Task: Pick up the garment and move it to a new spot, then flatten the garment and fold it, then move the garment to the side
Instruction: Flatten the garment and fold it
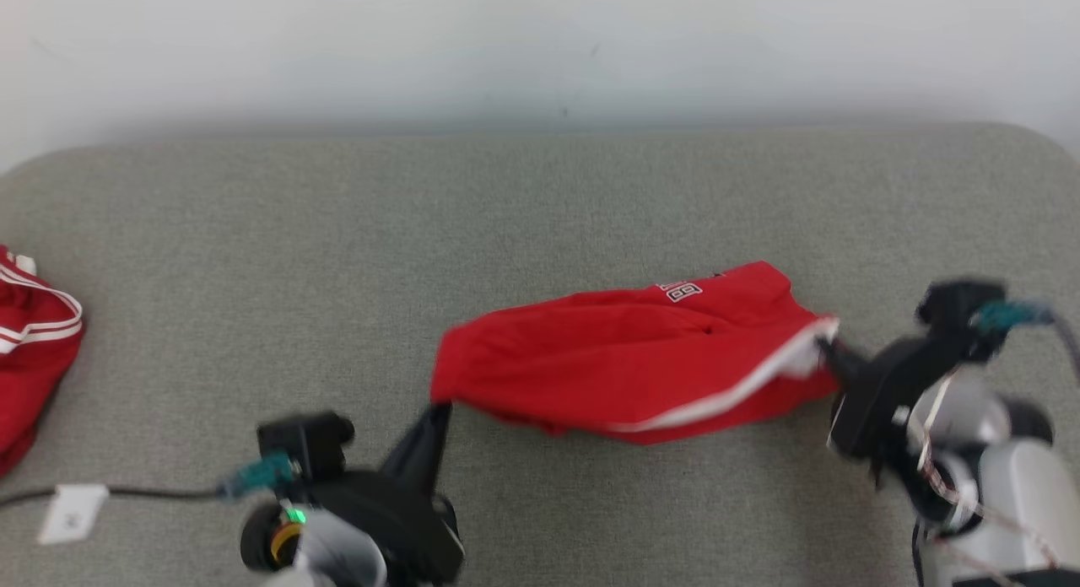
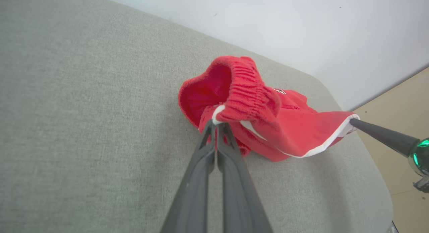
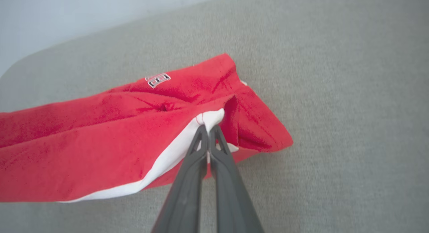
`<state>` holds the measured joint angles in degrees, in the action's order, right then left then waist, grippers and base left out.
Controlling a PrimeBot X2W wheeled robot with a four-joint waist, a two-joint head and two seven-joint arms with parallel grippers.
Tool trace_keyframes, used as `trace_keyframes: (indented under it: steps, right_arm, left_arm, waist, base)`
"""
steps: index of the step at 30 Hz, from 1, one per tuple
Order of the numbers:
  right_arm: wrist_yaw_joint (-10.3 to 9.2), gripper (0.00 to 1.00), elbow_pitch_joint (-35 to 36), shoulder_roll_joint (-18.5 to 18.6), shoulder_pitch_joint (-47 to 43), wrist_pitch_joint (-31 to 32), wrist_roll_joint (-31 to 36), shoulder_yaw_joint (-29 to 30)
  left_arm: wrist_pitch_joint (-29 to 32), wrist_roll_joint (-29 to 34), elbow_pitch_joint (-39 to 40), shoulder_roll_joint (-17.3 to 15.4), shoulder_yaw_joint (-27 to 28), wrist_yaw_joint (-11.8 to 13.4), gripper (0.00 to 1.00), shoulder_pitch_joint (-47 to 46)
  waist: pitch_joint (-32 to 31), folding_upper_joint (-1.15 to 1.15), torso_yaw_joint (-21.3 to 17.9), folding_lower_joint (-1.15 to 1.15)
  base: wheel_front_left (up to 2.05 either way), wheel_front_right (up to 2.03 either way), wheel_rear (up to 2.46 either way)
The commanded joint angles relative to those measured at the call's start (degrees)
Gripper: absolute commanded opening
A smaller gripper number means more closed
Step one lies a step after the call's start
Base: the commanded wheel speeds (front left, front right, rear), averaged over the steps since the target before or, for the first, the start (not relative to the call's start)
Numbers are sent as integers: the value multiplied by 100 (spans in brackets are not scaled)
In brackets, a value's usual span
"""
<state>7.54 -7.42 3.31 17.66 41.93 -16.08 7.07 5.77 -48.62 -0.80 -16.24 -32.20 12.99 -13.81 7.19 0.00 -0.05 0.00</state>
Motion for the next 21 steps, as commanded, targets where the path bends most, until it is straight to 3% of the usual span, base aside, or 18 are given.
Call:
trace_keyframes:
  steps: [1, 6, 11, 16, 21]
  right_arm:
    - [-11, 0, 190, -2, 386, -230, -100, 5]
    - [-1, 0, 202, -41, 1630, -1079, -636, -520]
    - [-6, 0, -483, 637, 2927, -2287, -1091, -2003]
    - [-4, 0, -1495, 683, 4108, -3219, -947, -2326]
    - [-4, 0, -2628, 565, 5344, -4533, -495, -2020]
  left_arm:
    - [51, -41, 114, -67, 148, -49, 0, -319]
    - [191, 98, 57, -303, 514, -126, 0, -1409]
    - [337, 520, -516, -542, 651, -186, 0, -2828]
    - [212, 641, -1275, -564, 868, -255, 0, -3875]
    - [-574, 830, -2035, -421, 1173, -299, 0, -4839]
  waist:
    - [240, 0, -89, 0]
    - [861, 0, -267, 0]
    - [1556, 0, -448, 0]
    - [1967, 0, -518, 0]
    - [2145, 0, -525, 0]
  base:
    - [0, 0, 0]
    - [0, 0, 0]
    - [0, 0, 0]
    - [0, 0, 0]
    - [0, 0, 0]
